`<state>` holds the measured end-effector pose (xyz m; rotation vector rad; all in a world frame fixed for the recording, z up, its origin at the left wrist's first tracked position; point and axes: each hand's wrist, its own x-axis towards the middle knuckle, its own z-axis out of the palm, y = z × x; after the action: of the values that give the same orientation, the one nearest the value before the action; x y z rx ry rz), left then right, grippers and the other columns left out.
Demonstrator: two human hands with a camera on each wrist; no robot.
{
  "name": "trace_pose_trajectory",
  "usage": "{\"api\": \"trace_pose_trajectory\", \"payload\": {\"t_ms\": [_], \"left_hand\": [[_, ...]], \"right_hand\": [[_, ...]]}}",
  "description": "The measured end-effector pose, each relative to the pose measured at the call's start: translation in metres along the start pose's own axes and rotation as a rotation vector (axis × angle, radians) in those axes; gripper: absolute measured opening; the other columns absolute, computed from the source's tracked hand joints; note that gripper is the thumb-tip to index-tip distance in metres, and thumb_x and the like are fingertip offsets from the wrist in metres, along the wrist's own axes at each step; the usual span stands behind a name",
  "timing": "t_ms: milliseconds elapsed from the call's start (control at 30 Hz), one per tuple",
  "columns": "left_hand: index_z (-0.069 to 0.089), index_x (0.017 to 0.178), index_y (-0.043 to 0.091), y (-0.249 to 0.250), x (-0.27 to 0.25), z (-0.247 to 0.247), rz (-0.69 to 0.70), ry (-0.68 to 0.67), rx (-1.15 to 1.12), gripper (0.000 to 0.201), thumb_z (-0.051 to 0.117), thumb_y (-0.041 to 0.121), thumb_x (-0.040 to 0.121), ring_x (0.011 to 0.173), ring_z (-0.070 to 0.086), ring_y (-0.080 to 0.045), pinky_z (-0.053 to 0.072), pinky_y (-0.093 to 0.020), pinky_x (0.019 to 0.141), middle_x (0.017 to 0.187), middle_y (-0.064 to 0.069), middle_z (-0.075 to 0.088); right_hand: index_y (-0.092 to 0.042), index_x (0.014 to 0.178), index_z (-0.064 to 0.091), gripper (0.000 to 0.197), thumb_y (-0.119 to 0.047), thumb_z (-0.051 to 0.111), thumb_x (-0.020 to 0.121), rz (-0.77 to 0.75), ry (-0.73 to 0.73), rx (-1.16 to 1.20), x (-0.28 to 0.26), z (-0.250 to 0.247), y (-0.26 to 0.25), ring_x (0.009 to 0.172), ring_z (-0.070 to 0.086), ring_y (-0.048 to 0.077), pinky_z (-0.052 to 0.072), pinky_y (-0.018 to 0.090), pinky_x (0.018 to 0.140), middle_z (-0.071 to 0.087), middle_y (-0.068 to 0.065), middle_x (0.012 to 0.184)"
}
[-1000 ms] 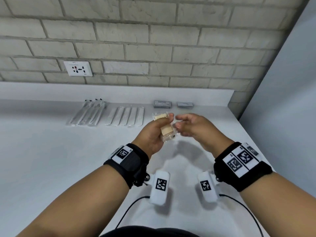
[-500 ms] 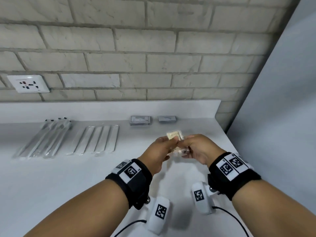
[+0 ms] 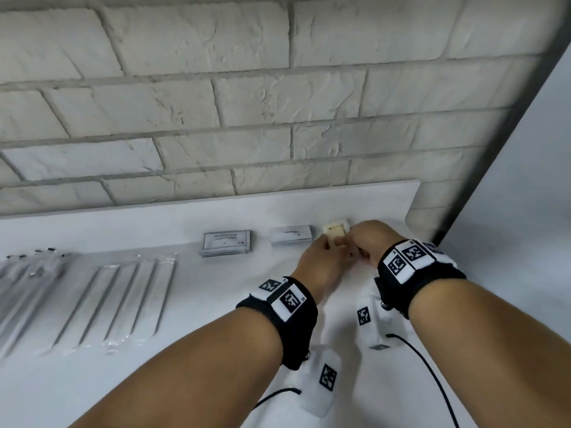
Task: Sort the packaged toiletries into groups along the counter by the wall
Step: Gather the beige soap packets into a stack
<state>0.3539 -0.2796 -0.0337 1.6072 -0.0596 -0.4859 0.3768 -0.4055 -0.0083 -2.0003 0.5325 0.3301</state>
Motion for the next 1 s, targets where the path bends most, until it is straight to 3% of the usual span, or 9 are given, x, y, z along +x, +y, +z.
{"api": "trace_pose_trajectory", "payload": {"t_ms": [100,133,200,267,367,500,667,900,1000], "left_hand": [[0.059,0.105,0.008,0.002,0.009,0.002,0.025,0.003,0.014,0.030,0.059,0.028,0.083,0.085,0.063,-0.026,0.049,-0.037,0.075,0.095,-0.009,0.068],[0.059,0.105,0.009,0.000,0.013,0.002,0.029,0.008,0.017,0.026,0.058,0.025,0.086,0.084,0.062,-0.024,0.048,-0.035,0.074,0.095,-0.008,0.067],[0.060,0.108,0.009,0.001,0.016,0.003,0.032,-0.006,0.025,0.034,0.058,0.030,0.081,0.088,0.064,-0.028,0.049,-0.038,0.077,0.099,-0.009,0.069],[0.061,0.110,0.011,0.000,0.018,0.004,0.020,-0.010,0.019,0.052,0.058,0.041,0.068,0.101,0.066,-0.033,0.051,-0.045,0.089,0.107,-0.012,0.070],[0.059,0.115,0.011,-0.001,0.017,0.004,0.004,-0.027,-0.048,0.061,0.061,0.043,0.063,0.101,0.066,-0.032,0.050,-0.043,0.091,0.113,-0.018,0.068],[0.056,0.111,0.009,0.001,0.007,0.009,0.021,-0.064,-0.184,0.030,0.055,0.023,0.085,0.097,0.062,-0.024,0.048,-0.033,0.090,0.114,-0.017,0.065],[0.056,0.105,0.017,0.001,0.005,0.019,0.045,-0.051,-0.160,0.035,0.050,0.031,0.073,0.112,0.059,-0.028,0.044,-0.040,0.103,0.125,-0.019,0.057],[0.058,0.107,0.015,-0.005,0.012,0.015,0.016,-0.061,-0.157,0.017,0.047,0.014,0.094,0.091,0.060,-0.013,0.045,-0.019,0.076,0.114,-0.013,0.065],[0.050,0.084,0.029,-0.004,0.014,0.012,0.003,-0.050,-0.166,0.020,0.047,0.013,0.096,0.081,0.056,-0.007,0.042,-0.014,0.068,0.092,0.002,0.063]], "right_hand": [[-0.023,0.075,0.054,0.021,-0.013,0.052,0.094,-0.036,0.009,-0.126,0.015,0.000,-0.002,0.103,0.049,0.018,0.042,0.040,0.106,0.052,0.006,0.108],[-0.016,0.087,0.062,0.014,-0.013,0.050,0.094,-0.046,0.024,-0.136,0.018,0.001,-0.002,0.106,0.050,0.019,0.042,0.040,0.107,0.053,0.009,0.111],[-0.001,0.121,0.060,0.031,-0.012,0.048,0.095,-0.039,0.058,-0.191,0.021,0.000,-0.001,0.113,0.053,0.022,0.042,0.040,0.106,0.057,0.015,0.125],[0.002,0.129,0.055,0.038,-0.013,0.050,0.095,-0.027,0.094,-0.216,0.021,-0.001,-0.002,0.120,0.054,0.027,0.042,0.040,0.106,0.055,0.019,0.135],[0.000,0.128,0.057,0.038,-0.014,0.053,0.093,-0.019,0.121,-0.216,0.020,-0.001,-0.002,0.118,0.056,0.028,0.045,0.039,0.104,0.057,0.018,0.133],[-0.006,0.120,0.063,0.033,-0.016,0.056,0.088,-0.083,0.195,-0.152,0.020,0.003,0.000,0.114,0.060,0.030,0.049,0.039,0.099,0.063,0.015,0.125],[-0.011,0.121,0.057,0.040,-0.017,0.069,0.083,-0.081,0.295,-0.072,0.016,0.004,0.005,0.110,0.059,0.028,0.046,0.036,0.098,0.062,0.010,0.117],[-0.016,0.088,0.062,0.016,-0.020,0.073,0.077,-0.112,0.290,0.035,0.013,0.002,0.010,0.101,0.065,0.030,0.052,0.043,0.093,0.068,0.012,0.106],[-0.025,0.074,0.058,0.014,-0.017,0.067,0.081,-0.117,0.263,0.069,0.015,0.000,0.014,0.103,0.066,0.032,0.054,0.046,0.091,0.069,0.014,0.107]]}}
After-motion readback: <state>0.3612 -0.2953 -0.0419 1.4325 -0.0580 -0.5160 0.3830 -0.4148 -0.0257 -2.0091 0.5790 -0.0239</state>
